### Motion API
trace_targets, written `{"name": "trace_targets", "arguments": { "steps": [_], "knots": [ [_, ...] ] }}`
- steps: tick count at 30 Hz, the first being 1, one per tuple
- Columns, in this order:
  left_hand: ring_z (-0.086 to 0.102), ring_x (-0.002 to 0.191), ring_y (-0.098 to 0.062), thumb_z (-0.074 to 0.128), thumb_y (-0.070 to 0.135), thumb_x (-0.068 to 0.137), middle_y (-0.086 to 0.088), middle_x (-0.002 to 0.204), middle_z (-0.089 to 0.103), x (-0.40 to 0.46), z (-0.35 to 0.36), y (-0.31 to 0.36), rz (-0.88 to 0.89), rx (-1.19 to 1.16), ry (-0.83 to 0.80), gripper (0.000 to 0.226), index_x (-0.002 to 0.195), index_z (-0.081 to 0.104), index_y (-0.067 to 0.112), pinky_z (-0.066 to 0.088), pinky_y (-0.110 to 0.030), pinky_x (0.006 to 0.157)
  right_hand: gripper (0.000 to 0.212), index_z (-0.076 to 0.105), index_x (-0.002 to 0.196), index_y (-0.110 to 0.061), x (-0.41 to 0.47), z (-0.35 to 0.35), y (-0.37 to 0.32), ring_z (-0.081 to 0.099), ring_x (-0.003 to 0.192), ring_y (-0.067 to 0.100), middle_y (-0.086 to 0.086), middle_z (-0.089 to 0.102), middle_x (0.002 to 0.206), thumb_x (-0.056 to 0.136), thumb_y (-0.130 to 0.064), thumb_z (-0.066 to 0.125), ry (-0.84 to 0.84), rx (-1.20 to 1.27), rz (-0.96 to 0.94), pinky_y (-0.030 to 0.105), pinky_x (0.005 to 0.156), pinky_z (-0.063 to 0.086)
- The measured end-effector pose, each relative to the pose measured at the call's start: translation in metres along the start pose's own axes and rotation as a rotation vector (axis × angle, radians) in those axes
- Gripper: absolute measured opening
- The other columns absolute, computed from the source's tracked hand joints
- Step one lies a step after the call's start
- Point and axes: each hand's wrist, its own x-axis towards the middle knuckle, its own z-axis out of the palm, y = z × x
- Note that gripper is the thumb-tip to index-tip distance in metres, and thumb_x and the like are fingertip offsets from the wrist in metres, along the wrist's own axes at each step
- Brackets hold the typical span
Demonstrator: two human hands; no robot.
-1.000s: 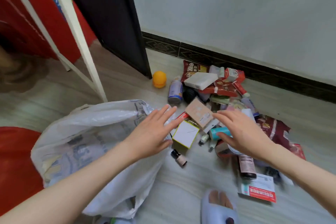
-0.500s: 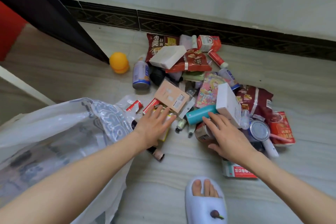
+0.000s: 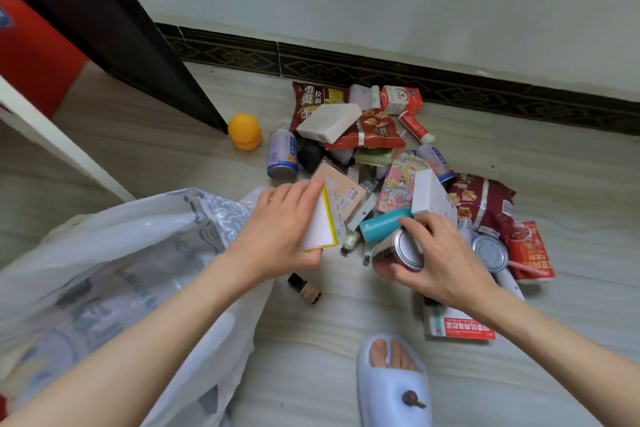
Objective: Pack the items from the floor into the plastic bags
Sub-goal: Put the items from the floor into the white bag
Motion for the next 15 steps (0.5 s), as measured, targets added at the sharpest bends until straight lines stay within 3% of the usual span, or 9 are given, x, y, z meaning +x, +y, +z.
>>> {"name": "trace_targets", "arguments": {
  "steps": [4,8,12,15],
  "knots": [
    [0.039,0.116,-0.027,0.049,0.054,0.059,-0.011,0.132,0.039,-0.041,-0.046,-0.028,-0.209,-0.042,0.157,0.099,0.142,0.020,0.007,0.038,-0.041,0.093,0.069,0.058,0.118,-0.010,0.023,-0.045,-0.049,0.055,0.096,0.027,0.009,0.057,0.104,0.067,-0.057,0.053,0.098,0.092,-0.107,0.032,0.077,0.046],
    [0.039,0.118,-0.031,0.046,0.058,0.061,-0.015,0.133,0.042,-0.097,-0.070,-0.066,-0.410,-0.056,0.209,0.100,0.142,0.025,0.003,0.039,-0.047,0.096,0.071,0.057,0.119,-0.009,0.051,-0.070,-0.119,0.052,0.097,0.026,0.011,0.057,0.105,0.067,-0.056,0.051,0.147,0.161,-0.251,0.032,0.083,0.044],
    [0.043,0.119,-0.037,0.043,0.060,0.057,-0.016,0.135,0.044,-0.158,-0.066,-0.101,-0.563,-0.020,0.116,0.101,0.140,0.032,0.002,0.038,-0.049,0.097,0.070,0.051,0.126,-0.010,0.077,-0.058,-0.198,0.049,0.101,0.025,0.010,0.055,0.111,0.069,-0.050,0.065,0.099,0.180,-0.406,0.032,0.086,0.043],
    [0.040,0.125,-0.033,0.036,0.063,0.052,-0.012,0.141,0.042,-0.199,-0.045,-0.120,-0.599,0.010,-0.078,0.106,0.141,0.031,0.007,0.033,-0.043,0.102,0.071,0.045,0.128,-0.010,0.093,-0.028,-0.242,0.047,0.103,0.026,0.010,0.053,0.115,0.072,-0.045,0.070,-0.017,0.179,-0.524,0.037,0.086,0.045]
  ]
}}
